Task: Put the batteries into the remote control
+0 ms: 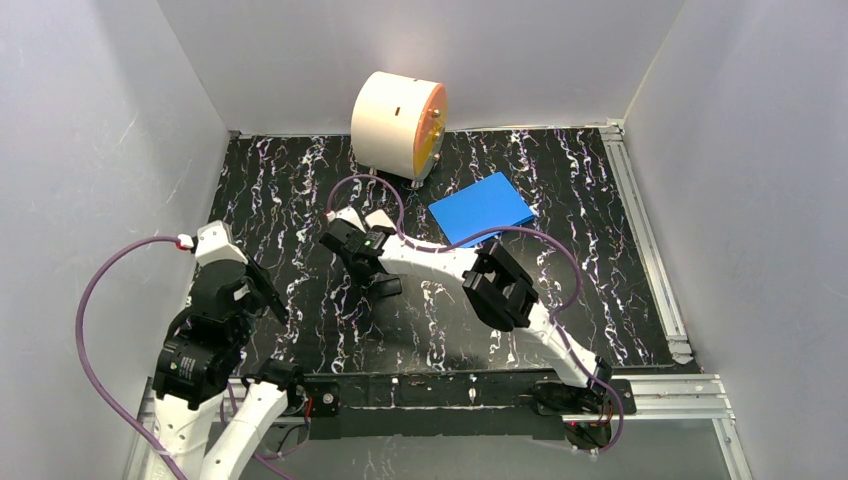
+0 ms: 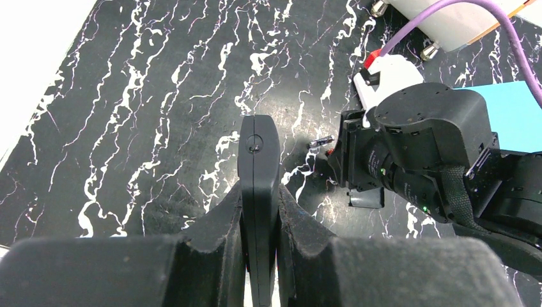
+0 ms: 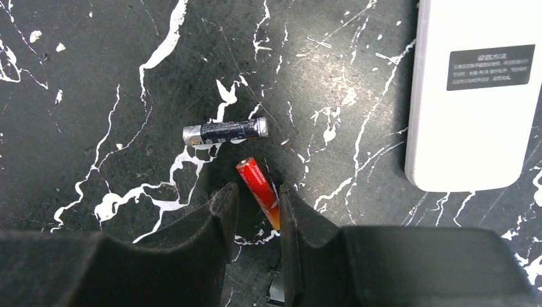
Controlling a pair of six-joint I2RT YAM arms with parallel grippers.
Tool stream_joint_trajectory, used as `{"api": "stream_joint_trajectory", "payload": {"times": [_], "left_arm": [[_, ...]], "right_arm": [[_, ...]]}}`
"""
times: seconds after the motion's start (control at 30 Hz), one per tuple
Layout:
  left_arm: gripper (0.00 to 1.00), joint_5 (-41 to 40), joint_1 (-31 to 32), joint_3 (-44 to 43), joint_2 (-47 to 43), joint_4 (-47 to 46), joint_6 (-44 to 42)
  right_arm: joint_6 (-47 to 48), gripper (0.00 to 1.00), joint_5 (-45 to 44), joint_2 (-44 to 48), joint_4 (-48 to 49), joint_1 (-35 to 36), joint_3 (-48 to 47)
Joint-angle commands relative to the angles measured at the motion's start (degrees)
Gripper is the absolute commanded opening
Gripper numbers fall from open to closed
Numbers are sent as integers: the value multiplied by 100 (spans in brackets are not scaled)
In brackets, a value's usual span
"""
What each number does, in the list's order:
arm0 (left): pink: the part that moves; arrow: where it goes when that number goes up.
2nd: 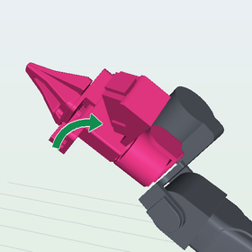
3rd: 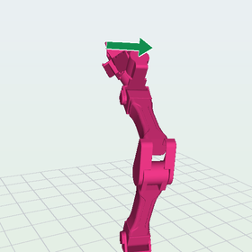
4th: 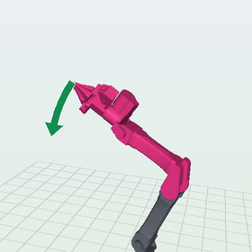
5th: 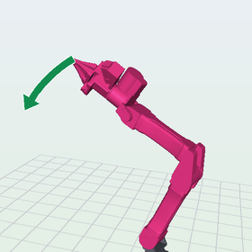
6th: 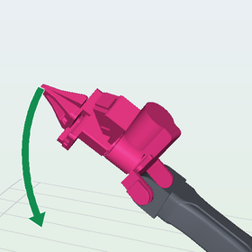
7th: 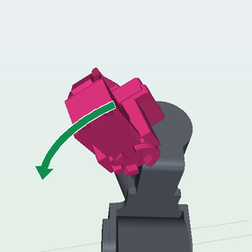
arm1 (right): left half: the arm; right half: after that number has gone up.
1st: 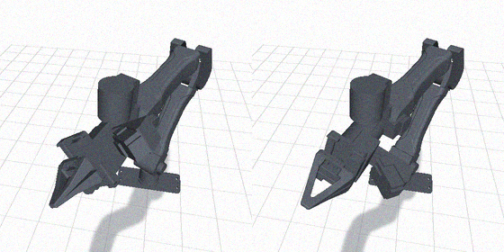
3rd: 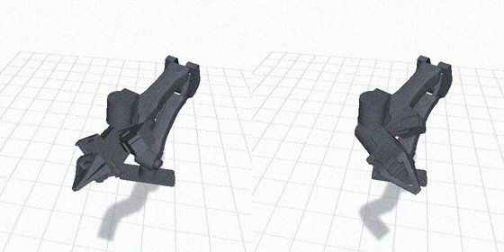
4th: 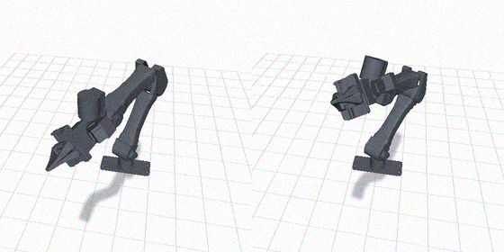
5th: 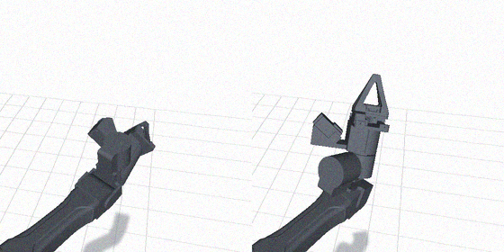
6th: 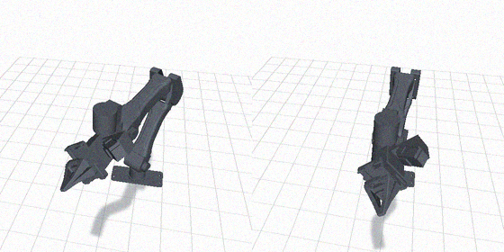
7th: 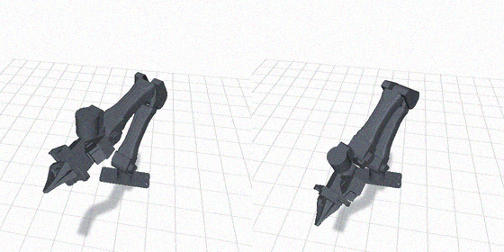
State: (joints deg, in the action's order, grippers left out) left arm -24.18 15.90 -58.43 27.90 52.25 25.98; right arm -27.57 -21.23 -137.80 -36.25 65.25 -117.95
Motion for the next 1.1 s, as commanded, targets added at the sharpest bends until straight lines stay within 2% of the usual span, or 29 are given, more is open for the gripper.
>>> {"api": "stream_joint_trajectory", "payload": {"times": [0.0,0.3,0.43,0.63,0.87,1.07], "left_arm": [[0,-23,-17,-102,106,-128,-31],[0,73,-17,-63,169,-215,-48],[0,586,-17,30,219,-466,-139],[0,2233,-17,216,527,-1248,-400],[0,4735,-19,223,1496,-2539,-353],[0,6670,-18,222,2259,-4610,467]], "right_arm": [[48,36,58,-203,-35,7,-219],[135,15,135,-49,-281,-30,-39],[144,13,-144,288,-301,-43,144],[-67,13,-472,1764,430,-239,1312],[-371,14,-257,3631,1280,-998,2861],[-105,17,501,5119,2212,-1283,3383]]}}
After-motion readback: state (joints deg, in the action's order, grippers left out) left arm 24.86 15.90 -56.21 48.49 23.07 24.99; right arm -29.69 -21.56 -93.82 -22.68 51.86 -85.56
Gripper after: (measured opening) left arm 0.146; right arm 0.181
